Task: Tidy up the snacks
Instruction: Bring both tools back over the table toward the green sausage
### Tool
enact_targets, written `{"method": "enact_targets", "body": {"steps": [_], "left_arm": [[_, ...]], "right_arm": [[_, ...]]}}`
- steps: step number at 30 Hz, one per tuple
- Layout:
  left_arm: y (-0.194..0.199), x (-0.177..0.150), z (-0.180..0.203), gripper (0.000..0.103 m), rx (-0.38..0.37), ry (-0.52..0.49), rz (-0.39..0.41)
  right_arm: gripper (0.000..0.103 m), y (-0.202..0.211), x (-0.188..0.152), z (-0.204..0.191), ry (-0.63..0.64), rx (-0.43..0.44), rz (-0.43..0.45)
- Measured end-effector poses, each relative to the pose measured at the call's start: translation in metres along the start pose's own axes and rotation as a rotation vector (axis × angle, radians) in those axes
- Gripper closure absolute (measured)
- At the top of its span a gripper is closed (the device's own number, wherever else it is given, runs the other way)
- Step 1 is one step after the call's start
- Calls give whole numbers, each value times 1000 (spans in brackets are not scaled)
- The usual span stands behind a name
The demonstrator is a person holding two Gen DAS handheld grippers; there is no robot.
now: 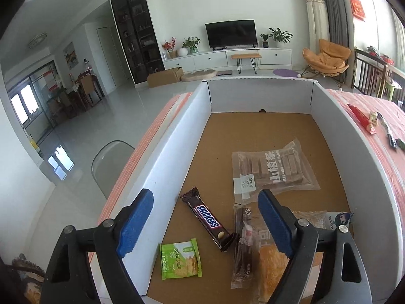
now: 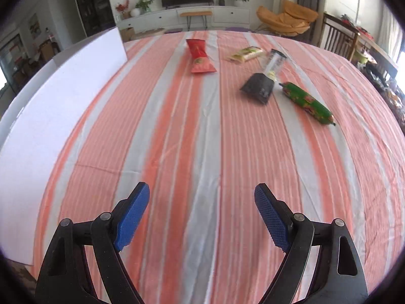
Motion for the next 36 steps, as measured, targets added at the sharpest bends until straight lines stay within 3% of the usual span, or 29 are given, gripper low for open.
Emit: {"method": "enact_targets", "body": {"steps": [4, 8, 11, 14, 16, 21, 25, 28, 31, 36], "left_arm": [[9, -7, -6, 18, 14, 57, -2], [23, -4, 4, 18, 51, 72, 25], [52, 13, 22, 12, 17, 125, 113], [84, 25, 56, 2, -102, 162, 176], [97, 33, 89, 2, -215, 167, 174], [124, 42, 194, 1, -490, 77, 120], [121, 27, 279, 1, -626, -30, 20], [93, 8, 323, 1, -627, -52, -79], [61, -10, 348, 1, -581, -57, -165], [22, -29, 364, 1, -467, -85, -193]], "right_arm": [[16, 3, -14, 63, -93, -153, 25], [15, 5, -14, 85, -147, -171, 51], [14, 6, -16, 86, -145, -170, 49], [13, -1, -13, 87, -151, -160, 52], [13, -3, -15, 86, -149, -164, 54], [11, -4, -16, 86, -152, -158, 54], [11, -5, -16, 86, -152, -158, 54], [11, -5, -15, 86, -152, -158, 54], [11, -5, -16, 86, -152, -158, 54], [11, -5, -15, 86, -152, -158, 54]]}}
Point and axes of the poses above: each gripper's, at about its wrist camera, not at the fingertips, and y roughly against the way its jaws point, z to its right, x to its top, the point moved 2 cm from there along -y, roughly the way its jaws point, and after that the axes turned 6 degrees about z, right-handed, at the moved point
